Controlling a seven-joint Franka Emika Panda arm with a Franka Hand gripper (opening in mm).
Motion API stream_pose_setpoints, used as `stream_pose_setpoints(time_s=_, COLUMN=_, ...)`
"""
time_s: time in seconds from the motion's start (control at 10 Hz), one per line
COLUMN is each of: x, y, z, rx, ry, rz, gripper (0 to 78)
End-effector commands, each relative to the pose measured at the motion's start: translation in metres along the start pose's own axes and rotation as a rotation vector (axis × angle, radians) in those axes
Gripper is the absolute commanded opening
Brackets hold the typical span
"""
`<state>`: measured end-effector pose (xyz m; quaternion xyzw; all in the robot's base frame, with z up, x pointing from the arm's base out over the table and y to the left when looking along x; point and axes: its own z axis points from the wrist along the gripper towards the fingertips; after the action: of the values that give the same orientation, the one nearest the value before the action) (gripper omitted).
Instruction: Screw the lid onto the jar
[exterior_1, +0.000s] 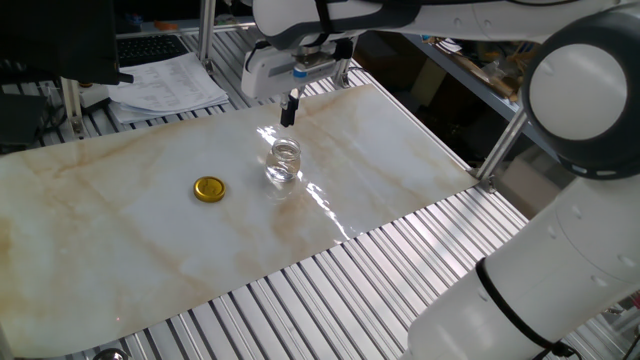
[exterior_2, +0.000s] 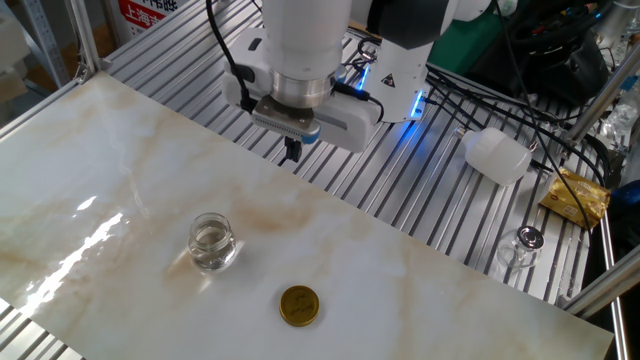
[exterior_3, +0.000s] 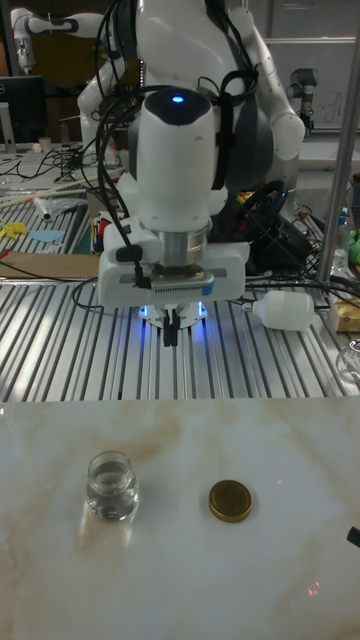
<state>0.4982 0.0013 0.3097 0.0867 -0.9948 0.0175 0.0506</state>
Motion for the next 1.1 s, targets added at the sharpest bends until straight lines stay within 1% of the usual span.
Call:
stream_pose_setpoints(time_s=0.1, x=0.002, y=0.001, z=0.002, rx=0.001, ry=-0.003, rz=0.013, gripper=0.0)
stream_pose_setpoints(time_s=0.2, x=0.004, y=0.003, z=0.004, rx=0.002, ry=-0.006, rz=0.017, gripper=0.0)
stream_pose_setpoints(time_s=0.5, x=0.004, y=0.004, z=0.006, rx=0.0, ry=-0.005, rz=0.021, gripper=0.0)
stream_pose_setpoints(time_s=0.6, x=0.003, y=0.005, z=0.011, rx=0.002, ry=-0.012, rz=0.032, gripper=0.0)
stream_pose_setpoints(time_s=0.7, x=0.002, y=0.005, z=0.017, rx=0.002, ry=-0.027, rz=0.053, gripper=0.0)
stream_pose_setpoints(time_s=0.9, x=-0.003, y=0.005, z=0.031, rx=0.003, ry=-0.031, rz=0.057, gripper=0.0)
stream_pose_setpoints(time_s=1.1, x=-0.004, y=0.005, z=0.041, rx=-0.007, ry=-0.032, rz=0.056, gripper=0.0)
